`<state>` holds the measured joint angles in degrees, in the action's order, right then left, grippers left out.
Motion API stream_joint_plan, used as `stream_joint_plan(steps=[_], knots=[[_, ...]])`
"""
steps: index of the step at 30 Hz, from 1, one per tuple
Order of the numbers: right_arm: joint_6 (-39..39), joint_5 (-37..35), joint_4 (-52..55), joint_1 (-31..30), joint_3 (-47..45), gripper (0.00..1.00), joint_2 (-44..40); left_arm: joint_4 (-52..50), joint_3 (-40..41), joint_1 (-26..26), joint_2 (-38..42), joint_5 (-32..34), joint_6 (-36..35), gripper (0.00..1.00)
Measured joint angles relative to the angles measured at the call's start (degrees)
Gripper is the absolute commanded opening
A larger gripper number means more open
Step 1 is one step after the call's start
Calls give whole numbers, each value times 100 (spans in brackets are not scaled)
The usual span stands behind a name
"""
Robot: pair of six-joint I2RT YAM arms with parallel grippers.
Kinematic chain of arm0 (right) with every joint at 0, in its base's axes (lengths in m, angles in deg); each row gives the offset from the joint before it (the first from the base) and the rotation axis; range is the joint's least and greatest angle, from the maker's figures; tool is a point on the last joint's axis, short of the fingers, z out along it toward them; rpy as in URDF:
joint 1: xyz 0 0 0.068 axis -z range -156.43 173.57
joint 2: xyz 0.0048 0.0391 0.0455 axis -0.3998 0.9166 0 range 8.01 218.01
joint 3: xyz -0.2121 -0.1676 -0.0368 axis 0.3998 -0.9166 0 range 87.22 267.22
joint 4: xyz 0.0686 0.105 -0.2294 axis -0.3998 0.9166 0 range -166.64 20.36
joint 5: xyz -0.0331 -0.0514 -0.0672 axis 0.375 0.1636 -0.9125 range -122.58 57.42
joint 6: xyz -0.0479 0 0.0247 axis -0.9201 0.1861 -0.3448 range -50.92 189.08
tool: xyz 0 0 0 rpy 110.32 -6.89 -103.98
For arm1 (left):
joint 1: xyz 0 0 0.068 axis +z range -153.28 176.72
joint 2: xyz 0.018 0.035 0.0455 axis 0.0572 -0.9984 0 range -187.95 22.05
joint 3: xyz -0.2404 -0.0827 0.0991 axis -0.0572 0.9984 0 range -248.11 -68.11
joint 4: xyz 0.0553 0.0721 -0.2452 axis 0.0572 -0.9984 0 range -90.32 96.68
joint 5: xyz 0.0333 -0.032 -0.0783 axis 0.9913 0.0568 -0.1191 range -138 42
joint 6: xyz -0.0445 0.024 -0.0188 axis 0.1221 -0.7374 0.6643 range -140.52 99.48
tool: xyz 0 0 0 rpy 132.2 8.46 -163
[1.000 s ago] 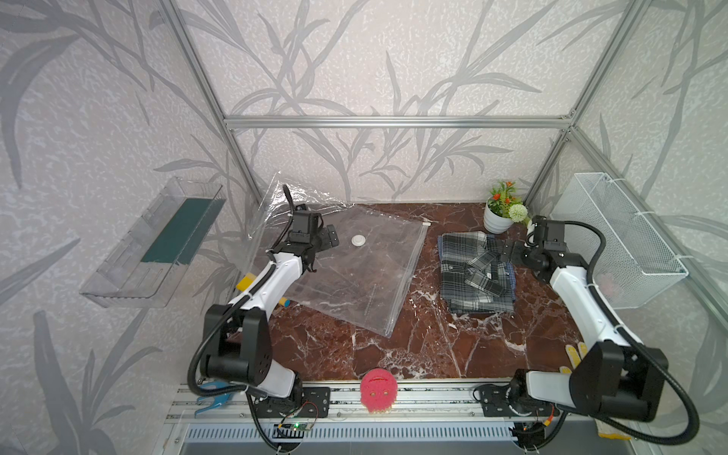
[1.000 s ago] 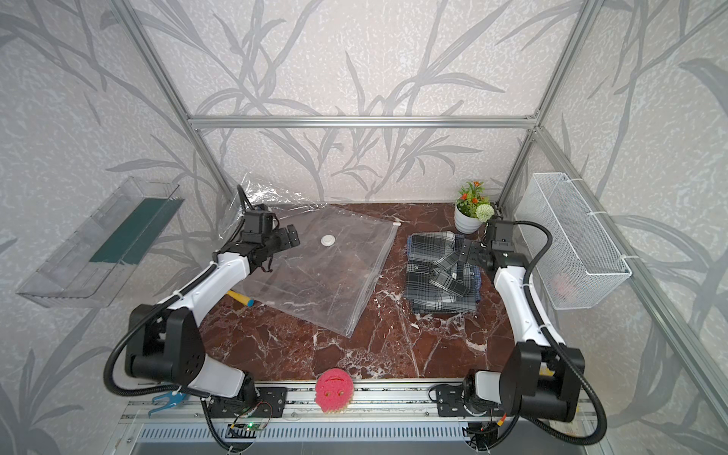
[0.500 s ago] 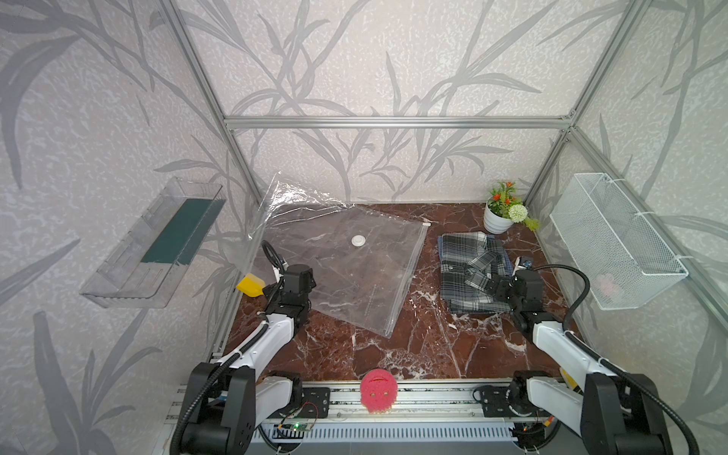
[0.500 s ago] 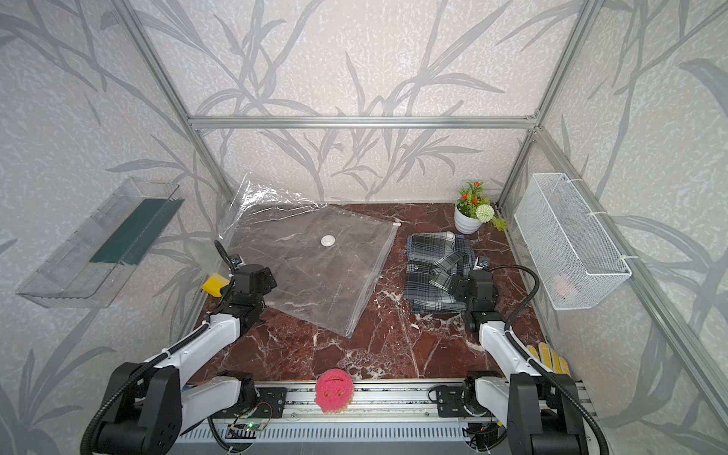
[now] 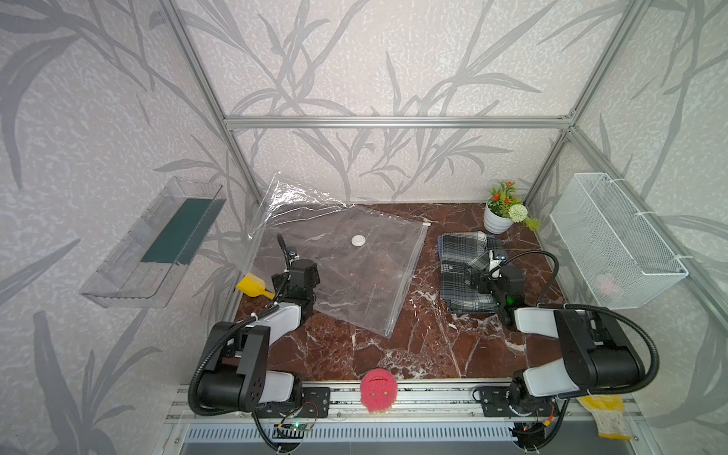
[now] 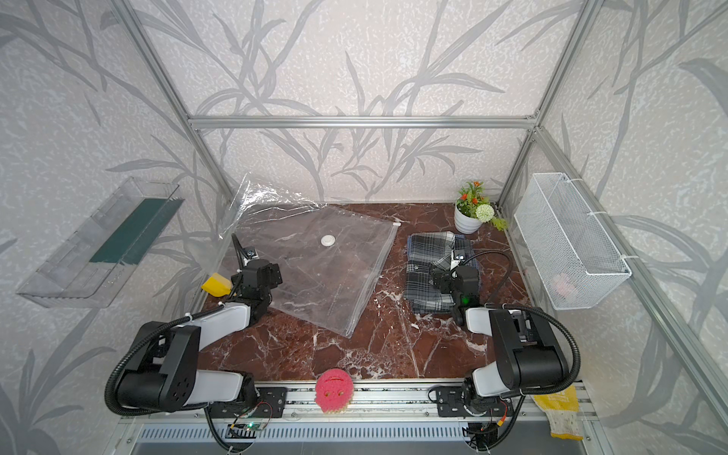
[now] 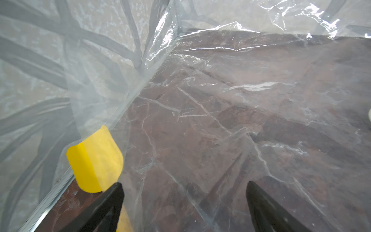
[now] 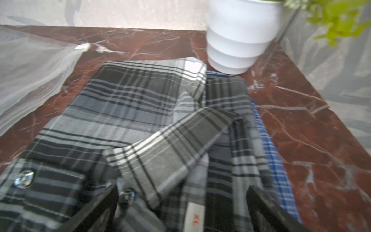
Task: Take the shirt out of the vacuum bag
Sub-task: Reset both arms
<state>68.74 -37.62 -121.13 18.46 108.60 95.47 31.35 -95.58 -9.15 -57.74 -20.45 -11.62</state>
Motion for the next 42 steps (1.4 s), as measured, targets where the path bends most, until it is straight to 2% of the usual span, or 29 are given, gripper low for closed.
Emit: stream_joint_plan(steps=[2, 4, 6, 13, 17, 30, 35, 39, 42], knots=[[-120, 109, 26, -72, 42, 99, 111, 208, -20, 4, -136, -129, -192, 93], [-195, 140, 9, -72, 92, 99, 94, 723, 11, 31, -367, -278, -389, 99], [-238, 157, -22, -72, 133, 99, 87, 1071, 31, 114, -616, -455, -483, 99], [-302, 216, 9, -68, 168, 99, 76, 1003, 7, 686, -667, -1318, -431, 99], [-315, 234, 17, -68, 170, 99, 72, 1001, 7, 728, -667, -1532, -422, 99], [-321, 254, 17, -68, 170, 99, 68, 968, -26, 671, -667, -1615, -424, 99], [-267, 48, 13, -68, 168, 99, 66, 970, -37, 660, -667, -1609, -426, 99], [-365, 323, 15, -44, 170, 99, 66, 970, -37, 645, -667, -1606, -426, 99], [-337, 212, 13, -52, 168, 100, 63, 970, -37, 645, -667, -1606, -428, 99]])
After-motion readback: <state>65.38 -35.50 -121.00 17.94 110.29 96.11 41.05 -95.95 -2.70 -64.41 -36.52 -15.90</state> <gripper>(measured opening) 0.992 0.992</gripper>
